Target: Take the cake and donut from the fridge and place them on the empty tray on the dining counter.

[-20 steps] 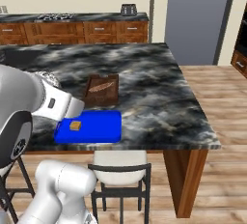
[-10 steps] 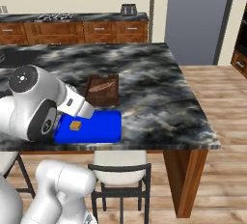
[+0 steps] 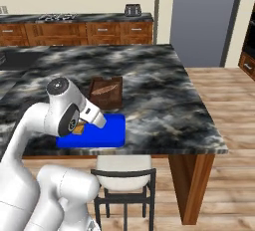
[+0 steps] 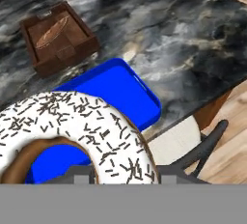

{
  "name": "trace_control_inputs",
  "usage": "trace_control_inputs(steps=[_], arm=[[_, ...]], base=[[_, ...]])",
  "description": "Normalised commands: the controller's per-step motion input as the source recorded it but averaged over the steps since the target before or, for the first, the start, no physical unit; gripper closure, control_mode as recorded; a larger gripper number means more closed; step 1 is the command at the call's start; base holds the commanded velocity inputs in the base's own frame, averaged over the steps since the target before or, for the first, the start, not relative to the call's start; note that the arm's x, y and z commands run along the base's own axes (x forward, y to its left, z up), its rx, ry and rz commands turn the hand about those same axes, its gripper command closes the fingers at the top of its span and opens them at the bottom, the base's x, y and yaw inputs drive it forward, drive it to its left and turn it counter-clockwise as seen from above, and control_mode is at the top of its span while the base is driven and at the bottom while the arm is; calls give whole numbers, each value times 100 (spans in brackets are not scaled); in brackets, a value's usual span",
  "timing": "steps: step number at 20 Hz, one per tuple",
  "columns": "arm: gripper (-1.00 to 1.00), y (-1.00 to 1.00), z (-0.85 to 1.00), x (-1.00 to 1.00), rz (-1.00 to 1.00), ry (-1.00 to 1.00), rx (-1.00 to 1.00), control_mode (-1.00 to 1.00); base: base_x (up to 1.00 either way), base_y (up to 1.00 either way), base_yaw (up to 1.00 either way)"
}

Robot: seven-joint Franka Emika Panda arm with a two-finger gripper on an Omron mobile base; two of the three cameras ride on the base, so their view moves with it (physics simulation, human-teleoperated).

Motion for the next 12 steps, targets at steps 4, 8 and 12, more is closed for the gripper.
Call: trace_control_inputs(steps=[4,8,12], arm=[[100,1,-73,85,0,19,1,-100],[100,0,-64,88,0,16,0,-100],[100,0,-64,84,0,17,2,-100]], base=[[0,0,0],[0,0,0],[0,0,0]])
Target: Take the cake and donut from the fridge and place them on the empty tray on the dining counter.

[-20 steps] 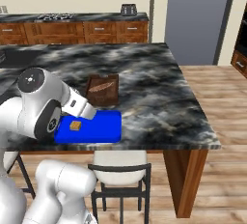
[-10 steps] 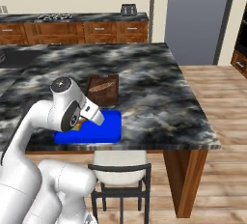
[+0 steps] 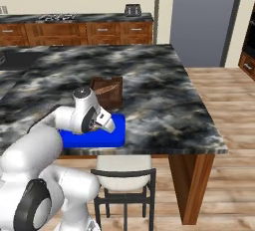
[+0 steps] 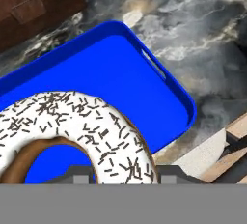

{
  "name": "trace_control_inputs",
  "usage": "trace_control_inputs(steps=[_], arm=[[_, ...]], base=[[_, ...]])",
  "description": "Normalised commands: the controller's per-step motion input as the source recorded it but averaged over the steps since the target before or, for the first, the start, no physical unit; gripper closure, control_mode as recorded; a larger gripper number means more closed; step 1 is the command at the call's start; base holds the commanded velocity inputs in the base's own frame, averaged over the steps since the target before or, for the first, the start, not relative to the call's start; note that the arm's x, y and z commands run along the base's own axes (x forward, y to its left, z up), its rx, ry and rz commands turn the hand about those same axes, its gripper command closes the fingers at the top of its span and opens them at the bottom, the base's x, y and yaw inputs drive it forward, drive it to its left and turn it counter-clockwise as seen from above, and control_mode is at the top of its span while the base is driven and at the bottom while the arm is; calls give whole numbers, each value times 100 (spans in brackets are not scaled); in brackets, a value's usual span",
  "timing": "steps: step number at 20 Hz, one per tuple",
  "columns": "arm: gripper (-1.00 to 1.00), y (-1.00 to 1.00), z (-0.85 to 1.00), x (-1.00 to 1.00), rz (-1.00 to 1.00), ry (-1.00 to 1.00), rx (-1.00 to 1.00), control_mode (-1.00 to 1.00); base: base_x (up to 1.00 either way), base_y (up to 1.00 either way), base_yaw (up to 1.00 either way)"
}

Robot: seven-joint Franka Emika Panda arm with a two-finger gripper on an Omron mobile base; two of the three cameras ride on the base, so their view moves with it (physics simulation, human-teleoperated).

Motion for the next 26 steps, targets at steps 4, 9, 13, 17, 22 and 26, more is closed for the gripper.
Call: trace_control_inputs(steps=[4,9,13,17,22,26], arm=[[100,0,-53,78,0,18,3,-100],[100,0,-31,67,0,19,4,-100],[100,0,-42,55,-1,15,1,-100],[100,0,-53,39,-1,8,0,-100],[100,0,-54,34,-2,6,0,-100],[100,3,-54,18,-2,7,0,-100]], base=[[0,0,0],[0,0,0],[0,0,0],[0,0,0],[0,0,0],[0,0,0]])
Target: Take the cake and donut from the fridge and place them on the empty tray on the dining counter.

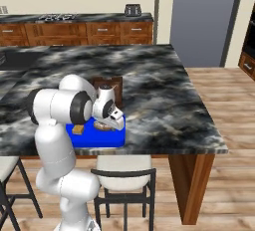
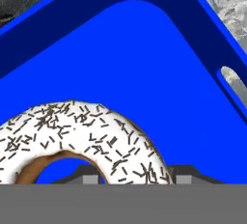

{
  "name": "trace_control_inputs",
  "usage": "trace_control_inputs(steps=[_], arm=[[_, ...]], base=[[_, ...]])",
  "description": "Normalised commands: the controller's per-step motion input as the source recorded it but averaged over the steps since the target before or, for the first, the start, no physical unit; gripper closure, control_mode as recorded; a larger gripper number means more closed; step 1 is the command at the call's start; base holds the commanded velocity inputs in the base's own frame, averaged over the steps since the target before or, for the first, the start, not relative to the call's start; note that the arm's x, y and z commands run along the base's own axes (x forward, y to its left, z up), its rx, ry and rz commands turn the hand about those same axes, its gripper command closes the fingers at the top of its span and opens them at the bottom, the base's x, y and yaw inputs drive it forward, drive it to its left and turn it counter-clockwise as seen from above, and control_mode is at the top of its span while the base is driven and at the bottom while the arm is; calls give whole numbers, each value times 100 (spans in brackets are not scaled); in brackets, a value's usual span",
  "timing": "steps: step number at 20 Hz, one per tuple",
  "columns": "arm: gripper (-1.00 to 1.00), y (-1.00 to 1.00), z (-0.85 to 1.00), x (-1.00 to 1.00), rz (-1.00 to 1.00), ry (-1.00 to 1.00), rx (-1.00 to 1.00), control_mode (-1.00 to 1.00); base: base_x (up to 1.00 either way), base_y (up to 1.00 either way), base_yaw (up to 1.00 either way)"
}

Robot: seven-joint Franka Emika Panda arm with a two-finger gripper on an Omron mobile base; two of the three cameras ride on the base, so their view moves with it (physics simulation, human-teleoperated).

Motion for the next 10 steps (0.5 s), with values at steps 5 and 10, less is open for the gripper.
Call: trace_control_inputs(steps=[5,10], arm=[[-100,5,-9,-6,-2,1,0,-100],[-100,0,9,-8,0,-1,0,-100]], base=[[0,0,0],[0,0,0]])
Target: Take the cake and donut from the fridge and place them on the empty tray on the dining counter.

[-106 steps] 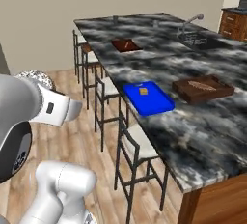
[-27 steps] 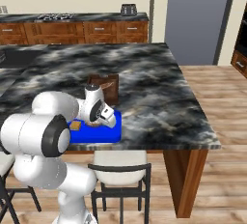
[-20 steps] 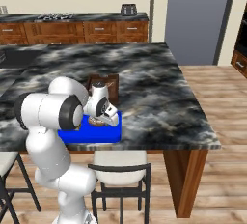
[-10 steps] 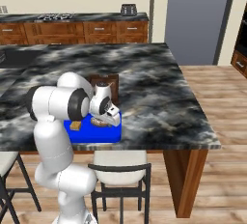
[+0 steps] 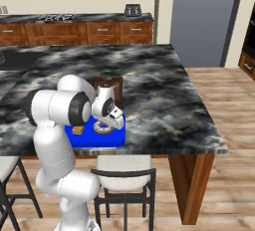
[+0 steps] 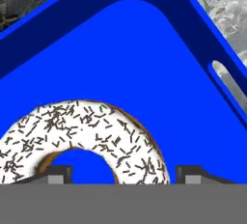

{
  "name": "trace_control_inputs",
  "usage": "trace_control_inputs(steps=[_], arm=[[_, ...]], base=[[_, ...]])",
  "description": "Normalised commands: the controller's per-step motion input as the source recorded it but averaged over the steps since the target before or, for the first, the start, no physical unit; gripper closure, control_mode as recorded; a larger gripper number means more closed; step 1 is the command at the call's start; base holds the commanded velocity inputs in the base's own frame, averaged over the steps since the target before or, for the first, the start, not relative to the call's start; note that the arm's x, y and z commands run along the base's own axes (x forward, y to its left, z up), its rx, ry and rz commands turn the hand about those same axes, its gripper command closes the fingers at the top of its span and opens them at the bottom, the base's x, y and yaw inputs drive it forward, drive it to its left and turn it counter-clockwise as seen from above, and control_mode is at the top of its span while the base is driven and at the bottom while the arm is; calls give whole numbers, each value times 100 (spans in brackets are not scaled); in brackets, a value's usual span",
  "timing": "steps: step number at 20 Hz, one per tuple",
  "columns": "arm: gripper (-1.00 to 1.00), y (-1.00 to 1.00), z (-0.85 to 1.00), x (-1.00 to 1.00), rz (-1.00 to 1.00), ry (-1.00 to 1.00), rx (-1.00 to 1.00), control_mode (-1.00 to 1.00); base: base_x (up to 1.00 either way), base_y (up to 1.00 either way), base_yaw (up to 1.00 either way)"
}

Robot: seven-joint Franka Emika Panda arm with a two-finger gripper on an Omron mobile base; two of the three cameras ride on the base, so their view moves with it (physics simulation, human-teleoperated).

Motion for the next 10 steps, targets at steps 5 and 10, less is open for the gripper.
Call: trace_control_inputs(steps=[5,10], arm=[[-100,-14,68,-29,0,-11,5,-100],[-100,-4,100,-85,7,-23,6,-100]], base=[[0,0,0],[0,0,0]])
